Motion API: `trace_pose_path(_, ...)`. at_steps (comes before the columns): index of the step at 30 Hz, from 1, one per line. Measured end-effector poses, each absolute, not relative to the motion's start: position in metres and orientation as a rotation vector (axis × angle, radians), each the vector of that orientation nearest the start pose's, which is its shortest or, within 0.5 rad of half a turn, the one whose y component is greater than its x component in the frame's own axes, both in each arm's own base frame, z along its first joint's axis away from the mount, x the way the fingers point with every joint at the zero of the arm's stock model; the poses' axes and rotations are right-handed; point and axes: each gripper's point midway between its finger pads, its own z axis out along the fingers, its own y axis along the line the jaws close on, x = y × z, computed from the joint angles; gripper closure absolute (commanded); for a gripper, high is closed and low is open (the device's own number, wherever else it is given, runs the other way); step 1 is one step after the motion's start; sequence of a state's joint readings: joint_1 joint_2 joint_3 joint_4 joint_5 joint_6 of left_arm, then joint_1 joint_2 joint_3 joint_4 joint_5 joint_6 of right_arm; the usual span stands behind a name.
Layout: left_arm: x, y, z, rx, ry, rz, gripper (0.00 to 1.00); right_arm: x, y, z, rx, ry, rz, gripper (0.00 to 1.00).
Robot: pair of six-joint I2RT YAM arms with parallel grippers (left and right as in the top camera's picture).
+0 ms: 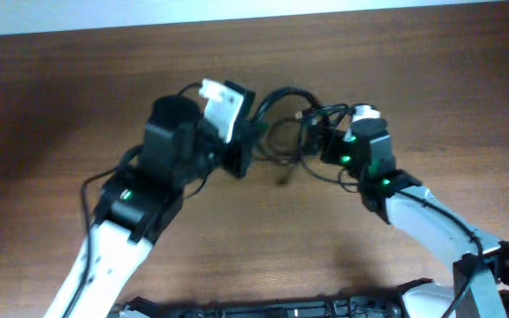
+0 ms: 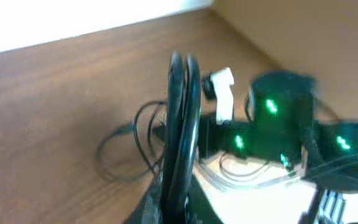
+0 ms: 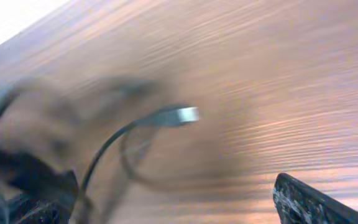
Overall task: Untangle cables
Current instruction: 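Pull the cables apart, right gripper drawing away from the left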
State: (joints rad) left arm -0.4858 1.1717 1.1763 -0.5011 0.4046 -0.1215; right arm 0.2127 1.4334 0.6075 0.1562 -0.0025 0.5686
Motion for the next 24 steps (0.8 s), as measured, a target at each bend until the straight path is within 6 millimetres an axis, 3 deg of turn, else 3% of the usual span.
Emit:
trace_pose_path(1, 0.285, -0.225, 0.313, 0.642, 2.011, -0.783, 1.00, 0.378, 0.062, 0.078, 0.462, 2.247, 0.366, 0.01)
trace_pose_path(2, 0.281, -0.203, 0.317, 0.605, 2.022, -0.740, 1.00, 0.372, 0.009, 0.067, 0.623, 2.256, 0.238, 0.01)
trace_pose_path(3, 0.287, -0.187, 0.319, 0.556, 2.025, -0.686, 1.00, 0.364, -0.021, 0.060, 0.719, 2.265, 0.176, 0.02)
trace_pose_path(5, 0.306, -0.172, 0.314, 0.496, 2.039, -0.621, 1.00, 0.360, -0.036, 0.056, 0.757, 2.276, 0.181, 0.02)
trace_pose_path(6, 0.319, -0.176, 0.304, 0.495, 2.063, -0.619, 1.00, 0.360, -0.025, 0.056, 0.717, 2.303, 0.306, 0.01)
trace_pose_path(8, 0.349, -0.193, 0.251, 0.470, 2.205, -0.630, 0.80, 0.360, 0.007, 0.071, 0.607, 2.311, 0.533, 0.01)
trace_pose_path(9, 0.364, -0.204, 0.232, 0.439, 2.236, -0.658, 0.43, 0.358, 0.018, 0.079, 0.566, 2.302, 0.611, 0.01)
trace_pose_path(10, 0.375, -0.211, 0.215, 0.420, 2.267, -0.669, 0.36, 0.357, 0.029, 0.091, 0.519, 2.285, 0.693, 0.02)
trace_pose_path(11, 0.384, -0.216, 0.183, 0.374, 2.350, -0.680, 0.10, 0.354, 0.045, 0.110, 0.443, 2.250, 0.801, 0.02)
trace_pose_path(12, 0.389, -0.213, 0.155, 0.321, 2.433, -0.657, 0.01, 0.346, 0.066, 0.132, 0.336, 2.214, 0.957, 0.02)
trace_pose_path(14, 0.400, -0.192, 0.151, 0.204, 2.442, -0.517, 0.01, 0.336, 0.092, 0.144, 0.217, 2.198, 1.114, 0.01)
trace_pose_path(15, 0.406, -0.169, 0.154, 0.059, 2.443, -0.407, 0.01, 0.329, 0.111, 0.147, 0.088, 2.199, 1.148, 0.01)
trace_pose_path(16, 0.408, -0.164, 0.155, 0.019, 2.439, -0.384, 0.01, 0.324, 0.130, 0.145, -0.015, 2.210, 1.128, 0.01)
trace_pose_path(17, 0.402, -0.137, 0.152, -0.206, 2.467, -0.275, 0.01, 0.314, 0.153, 0.143, -0.117, 2.225, 1.141, 0.01)
trace_pose_path(18, 0.400, -0.127, 0.150, -0.291, 2.470, -0.242, 0.01, 0.307, 0.173, 0.138, -0.199, 2.250, 1.106, 0.00)
trace_pose_path(19, 0.397, -0.096, 0.145, -0.467, 2.479, -0.180, 0.01, 0.300, 0.194, 0.135, -0.285, 2.269, 1.053, 0.07)
trace_pose_path(20, 0.397, -0.080, 0.142, -0.547, 2.482, -0.170, 0.01, 0.300, 0.201, 0.134, -0.303, 2.301, 0.990, 0.10)
trace_pose_path(23, 0.404, -0.023, 0.140, -0.732, 2.463, -0.236, 0.01, 0.306, 0.260, 0.170, -0.449, 2.226, 0.929, 0.15)
trace_pose_path(24, 0.406, -0.012, 0.142, -0.727, 2.459, -0.265, 0.01, 0.305, 0.278, 0.171, -0.482, 2.203, 0.945, 0.18)
